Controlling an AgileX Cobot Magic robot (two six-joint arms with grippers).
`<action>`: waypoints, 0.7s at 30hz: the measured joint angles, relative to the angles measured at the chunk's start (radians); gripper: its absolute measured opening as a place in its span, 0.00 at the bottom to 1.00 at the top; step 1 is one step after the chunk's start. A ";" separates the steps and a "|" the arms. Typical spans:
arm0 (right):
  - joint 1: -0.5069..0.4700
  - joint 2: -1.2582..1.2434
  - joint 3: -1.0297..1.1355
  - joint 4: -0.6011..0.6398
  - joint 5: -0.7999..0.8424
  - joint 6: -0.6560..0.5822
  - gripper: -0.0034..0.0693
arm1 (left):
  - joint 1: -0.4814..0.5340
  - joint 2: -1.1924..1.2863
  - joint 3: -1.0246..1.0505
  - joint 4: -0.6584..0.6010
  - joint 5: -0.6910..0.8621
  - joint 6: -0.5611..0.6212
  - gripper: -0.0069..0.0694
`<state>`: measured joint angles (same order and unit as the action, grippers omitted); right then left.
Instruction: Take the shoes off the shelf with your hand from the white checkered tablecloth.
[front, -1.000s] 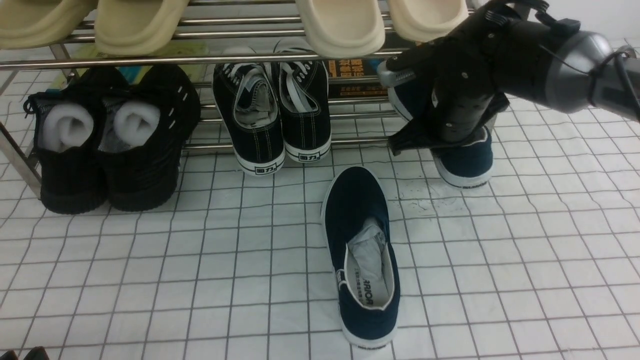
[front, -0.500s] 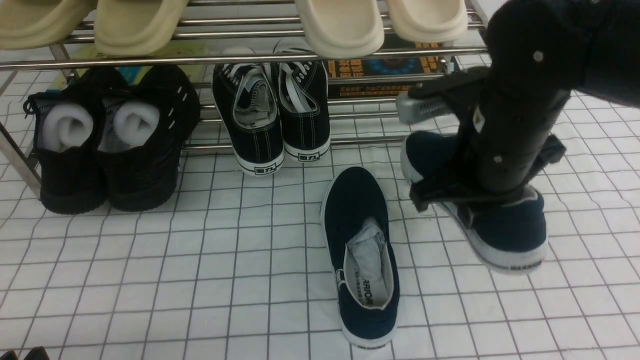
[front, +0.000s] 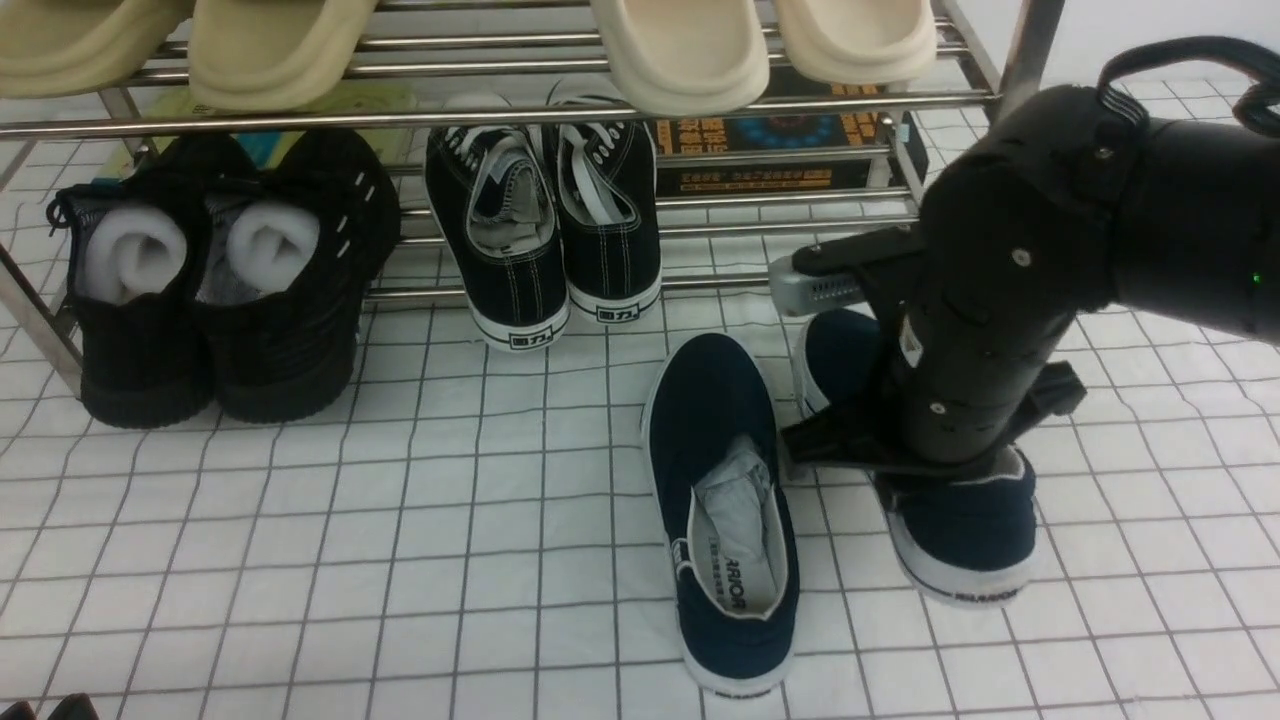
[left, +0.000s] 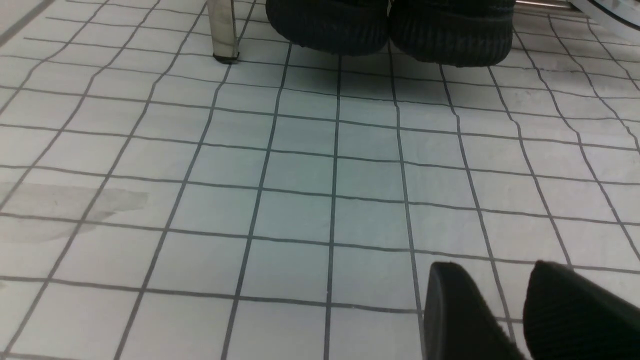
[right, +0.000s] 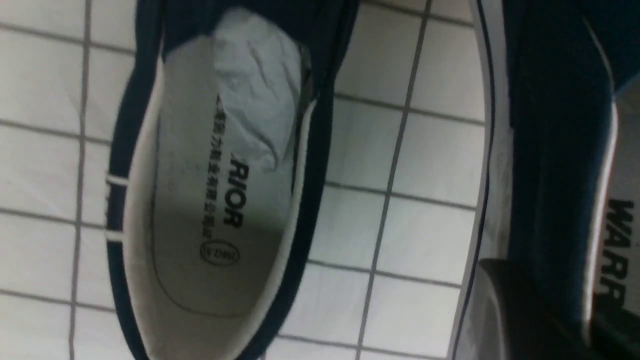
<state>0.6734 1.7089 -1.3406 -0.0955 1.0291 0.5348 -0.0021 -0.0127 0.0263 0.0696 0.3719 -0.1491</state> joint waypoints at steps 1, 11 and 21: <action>0.000 0.005 0.000 -0.003 -0.020 0.004 0.07 | 0.000 0.000 0.000 0.000 0.000 0.000 0.41; 0.000 0.112 0.000 0.001 -0.064 0.029 0.30 | 0.000 0.000 0.000 0.000 0.000 0.000 0.41; 0.000 0.117 -0.085 0.039 0.068 -0.053 0.58 | 0.000 0.000 0.000 0.000 0.001 0.000 0.41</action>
<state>0.6734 1.8258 -1.4256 -0.0565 1.0968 0.4813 -0.0021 -0.0127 0.0258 0.0696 0.3731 -0.1491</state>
